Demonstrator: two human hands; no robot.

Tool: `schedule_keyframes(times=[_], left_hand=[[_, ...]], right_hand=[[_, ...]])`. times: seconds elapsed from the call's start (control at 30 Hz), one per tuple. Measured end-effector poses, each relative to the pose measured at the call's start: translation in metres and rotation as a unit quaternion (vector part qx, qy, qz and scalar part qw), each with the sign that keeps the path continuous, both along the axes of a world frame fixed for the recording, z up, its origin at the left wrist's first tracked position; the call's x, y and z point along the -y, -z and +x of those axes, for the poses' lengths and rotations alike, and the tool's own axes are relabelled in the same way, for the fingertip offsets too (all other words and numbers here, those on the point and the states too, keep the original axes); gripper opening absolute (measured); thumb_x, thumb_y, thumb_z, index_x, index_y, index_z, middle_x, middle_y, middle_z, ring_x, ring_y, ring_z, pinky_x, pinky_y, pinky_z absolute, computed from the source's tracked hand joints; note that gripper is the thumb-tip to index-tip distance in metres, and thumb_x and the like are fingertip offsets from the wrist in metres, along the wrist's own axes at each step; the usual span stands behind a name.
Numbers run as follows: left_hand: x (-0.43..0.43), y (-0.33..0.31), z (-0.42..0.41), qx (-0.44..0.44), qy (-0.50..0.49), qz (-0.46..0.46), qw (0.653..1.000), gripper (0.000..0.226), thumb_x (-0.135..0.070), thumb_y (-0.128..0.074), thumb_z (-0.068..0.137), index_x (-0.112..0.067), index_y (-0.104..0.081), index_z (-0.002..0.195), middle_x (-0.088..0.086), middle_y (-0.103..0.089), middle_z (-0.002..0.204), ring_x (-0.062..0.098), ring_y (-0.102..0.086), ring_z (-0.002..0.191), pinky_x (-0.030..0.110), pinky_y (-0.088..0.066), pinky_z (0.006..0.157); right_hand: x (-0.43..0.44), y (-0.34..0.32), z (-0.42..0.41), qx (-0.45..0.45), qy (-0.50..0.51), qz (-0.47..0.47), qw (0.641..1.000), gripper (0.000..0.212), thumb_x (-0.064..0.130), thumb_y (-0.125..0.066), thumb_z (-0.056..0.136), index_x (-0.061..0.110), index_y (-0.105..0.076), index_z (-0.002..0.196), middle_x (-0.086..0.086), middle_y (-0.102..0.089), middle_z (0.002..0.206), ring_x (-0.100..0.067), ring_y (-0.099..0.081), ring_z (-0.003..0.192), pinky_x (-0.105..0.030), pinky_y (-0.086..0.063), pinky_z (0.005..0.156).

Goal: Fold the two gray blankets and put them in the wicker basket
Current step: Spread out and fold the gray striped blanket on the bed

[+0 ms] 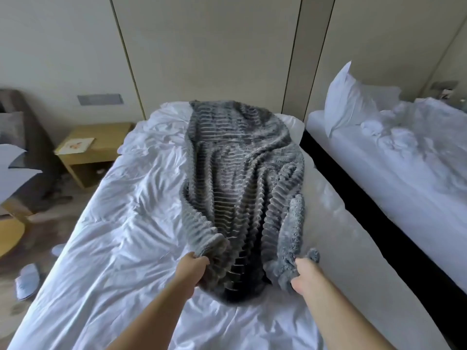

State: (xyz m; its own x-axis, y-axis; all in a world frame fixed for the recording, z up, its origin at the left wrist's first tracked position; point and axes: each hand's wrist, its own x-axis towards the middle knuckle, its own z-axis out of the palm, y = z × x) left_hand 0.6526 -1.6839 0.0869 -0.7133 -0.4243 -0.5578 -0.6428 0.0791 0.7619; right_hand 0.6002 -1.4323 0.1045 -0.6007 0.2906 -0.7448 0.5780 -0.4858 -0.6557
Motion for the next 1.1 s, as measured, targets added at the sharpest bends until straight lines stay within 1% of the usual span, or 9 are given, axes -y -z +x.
schedule_keyframes(times=[0.17, 0.27, 0.33, 0.43, 0.57, 0.73, 0.87, 0.97, 1.1], left_hand=[[-0.026, -0.005, 0.022, -0.074, -0.082, 0.155, 0.982, 0.012, -0.007, -0.051, 0.089, -0.009, -0.059, 0.097, 0.011, -0.071, 0.069, 0.025, -0.067, 0.057, 0.033, -0.055, 0.053], [-0.04, -0.033, 0.024, -0.16, -0.089, 0.192, 0.964, 0.016, -0.009, -0.048, 0.093, -0.019, -0.058, 0.102, 0.009, -0.073, 0.078, 0.024, -0.07, 0.065, 0.032, -0.055, 0.055], [-0.051, -0.054, 0.027, -0.214, -0.066, 0.225, 0.948, 0.019, -0.012, -0.05, 0.094, -0.021, -0.06, 0.107, 0.009, -0.074, 0.091, 0.027, -0.072, 0.082, 0.038, -0.058, 0.066], [-0.067, -0.084, 0.031, -0.23, 0.05, 0.281, 0.93, 0.02, -0.017, -0.058, 0.091, -0.018, -0.064, 0.11, 0.009, -0.074, 0.101, 0.026, -0.071, 0.092, 0.033, -0.057, 0.066], [-0.072, -0.11, 0.027, -0.182, 0.2, 0.205, 0.94, 0.035, -0.029, -0.064, 0.074, -0.011, -0.066, 0.105, 0.013, -0.071, 0.097, 0.021, -0.069, 0.083, 0.032, -0.056, 0.066], [-0.053, -0.125, 0.01, -0.201, 0.129, 0.084, 0.967, 0.04, -0.061, -0.067, 0.073, -0.024, -0.073, 0.083, -0.008, -0.068, 0.077, 0.002, -0.062, 0.071, 0.022, -0.052, 0.06], [-0.053, -0.127, 0.001, -0.268, 0.104, 0.134, 0.948, 0.031, -0.046, -0.069, 0.075, -0.024, -0.066, 0.098, 0.001, -0.073, 0.087, 0.013, -0.071, 0.08, 0.027, -0.054, 0.062], [-0.054, -0.124, -0.004, -0.291, 0.048, 0.078, 0.952, 0.006, -0.026, -0.069, 0.084, -0.022, -0.071, 0.087, -0.003, -0.074, 0.078, 0.011, -0.069, 0.076, 0.024, -0.052, 0.061], [-0.053, -0.127, -0.01, -0.298, -0.024, 0.076, 0.951, 0.007, -0.023, -0.067, 0.085, -0.019, -0.07, 0.079, -0.002, -0.073, 0.074, 0.007, -0.068, 0.07, 0.019, -0.052, 0.059]], right_hand=[[0.009, 0.016, 0.022, 0.011, -0.004, -0.034, 0.999, 0.04, 0.017, -0.067, 0.088, 0.007, -0.058, 0.126, -0.014, -0.06, 0.128, -0.028, -0.06, 0.107, -0.044, -0.048, 0.097], [0.007, -0.018, 0.009, -0.019, -0.002, -0.023, 1.0, 0.052, 0.037, -0.07, 0.084, 0.009, -0.058, 0.125, -0.009, -0.061, 0.123, -0.025, -0.061, 0.106, -0.038, -0.051, 0.084], [0.016, -0.05, 0.001, -0.082, -0.069, -0.065, 0.992, 0.047, 0.044, -0.072, 0.079, 0.013, -0.063, 0.113, -0.005, -0.068, 0.102, -0.019, -0.069, 0.084, -0.029, -0.053, 0.065], [0.047, -0.089, 0.0, -0.143, -0.243, -0.064, 0.957, 0.05, 0.046, -0.083, 0.064, 0.016, -0.071, 0.103, -0.009, -0.074, 0.098, -0.026, -0.07, 0.09, -0.041, -0.056, 0.083], [0.073, -0.105, 0.011, -0.181, -0.32, 0.054, 0.928, 0.013, 0.017, -0.077, 0.071, 0.006, -0.076, 0.077, -0.014, -0.074, 0.074, -0.027, -0.071, 0.065, -0.036, -0.058, 0.066], [0.068, -0.114, 0.012, -0.214, -0.317, 0.046, 0.923, 0.015, -0.002, -0.065, 0.074, 0.006, -0.072, 0.063, -0.009, -0.069, 0.059, -0.017, -0.066, 0.049, -0.019, -0.048, 0.044], [0.072, -0.12, 0.016, -0.276, -0.385, 0.055, 0.879, 0.019, -0.002, -0.066, 0.077, 0.01, -0.077, 0.087, -0.01, -0.076, 0.085, -0.022, -0.073, 0.081, -0.034, -0.06, 0.073], [0.07, -0.118, 0.012, -0.299, -0.403, 0.021, 0.865, 0.021, -0.003, -0.066, 0.082, 0.01, -0.076, 0.095, -0.011, -0.075, 0.094, -0.024, -0.072, 0.091, -0.033, -0.058, 0.078], [0.068, -0.114, 0.008, -0.257, -0.347, 0.003, 0.902, 0.023, -0.001, -0.054, 0.092, 0.011, -0.072, 0.098, -0.01, -0.075, 0.095, -0.024, -0.072, 0.091, -0.034, -0.056, 0.08]])
